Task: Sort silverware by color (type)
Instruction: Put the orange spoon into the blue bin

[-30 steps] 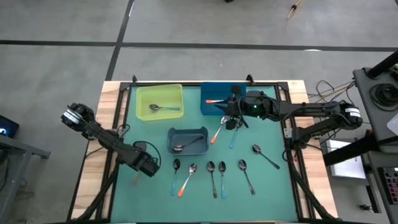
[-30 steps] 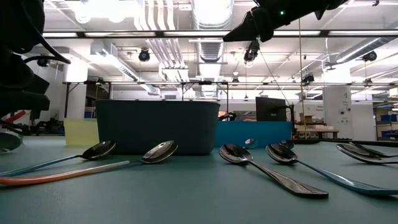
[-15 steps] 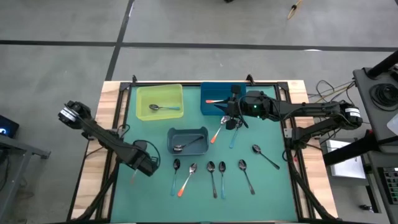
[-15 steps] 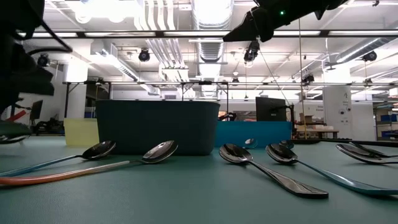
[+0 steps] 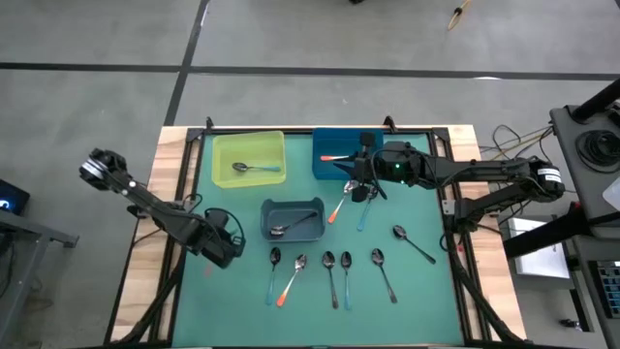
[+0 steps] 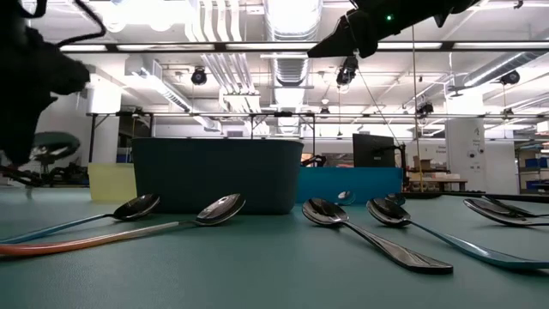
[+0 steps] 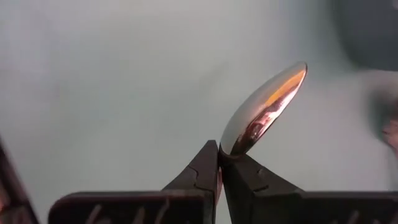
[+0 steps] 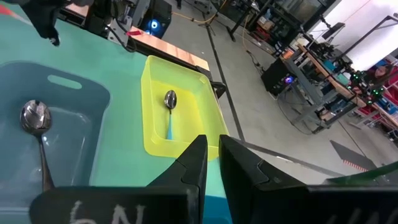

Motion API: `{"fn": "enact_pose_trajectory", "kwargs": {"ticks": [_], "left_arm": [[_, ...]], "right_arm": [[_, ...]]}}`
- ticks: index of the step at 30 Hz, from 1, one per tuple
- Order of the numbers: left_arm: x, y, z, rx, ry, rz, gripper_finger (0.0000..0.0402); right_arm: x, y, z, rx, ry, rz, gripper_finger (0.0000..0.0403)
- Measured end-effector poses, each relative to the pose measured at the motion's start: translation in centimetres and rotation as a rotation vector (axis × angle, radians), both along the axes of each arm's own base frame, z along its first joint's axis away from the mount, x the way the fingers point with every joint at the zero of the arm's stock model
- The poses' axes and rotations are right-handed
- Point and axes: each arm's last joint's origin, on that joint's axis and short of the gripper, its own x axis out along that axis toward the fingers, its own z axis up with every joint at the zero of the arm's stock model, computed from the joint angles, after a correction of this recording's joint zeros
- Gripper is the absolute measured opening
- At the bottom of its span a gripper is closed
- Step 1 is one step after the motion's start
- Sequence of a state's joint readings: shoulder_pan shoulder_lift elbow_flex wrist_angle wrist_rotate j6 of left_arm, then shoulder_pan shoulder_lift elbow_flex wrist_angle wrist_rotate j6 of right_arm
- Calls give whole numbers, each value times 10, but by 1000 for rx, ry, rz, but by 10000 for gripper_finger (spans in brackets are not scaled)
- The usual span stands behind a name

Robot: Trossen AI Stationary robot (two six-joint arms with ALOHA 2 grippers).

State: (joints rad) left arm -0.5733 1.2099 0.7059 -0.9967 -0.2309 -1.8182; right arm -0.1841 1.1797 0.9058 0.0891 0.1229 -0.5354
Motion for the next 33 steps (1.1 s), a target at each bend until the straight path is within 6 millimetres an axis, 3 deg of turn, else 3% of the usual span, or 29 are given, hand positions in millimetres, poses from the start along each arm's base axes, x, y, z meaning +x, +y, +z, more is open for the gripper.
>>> {"fn": "enact_pose_trajectory", "kwargs": {"ticks": [6, 12, 17, 24, 33], "left_arm": [[8, 2, 25, 61, -114, -149, 0], [26, 8, 69, 205, -248, -250, 0], [43, 26, 101, 335, -286, -337, 0], [57, 78, 127, 489, -224, -464, 0], [74, 170, 143, 602, -371, -733, 0]], "right_arm": [[0, 0, 0, 0, 0, 1, 34], [0, 0, 0, 2, 0, 4, 34], [0, -1, -2, 34, -1, 104, 34], [-5, -18, -2, 79, -16, 157, 34], [-14, -50, 1, 113, -66, 32, 33]]}}
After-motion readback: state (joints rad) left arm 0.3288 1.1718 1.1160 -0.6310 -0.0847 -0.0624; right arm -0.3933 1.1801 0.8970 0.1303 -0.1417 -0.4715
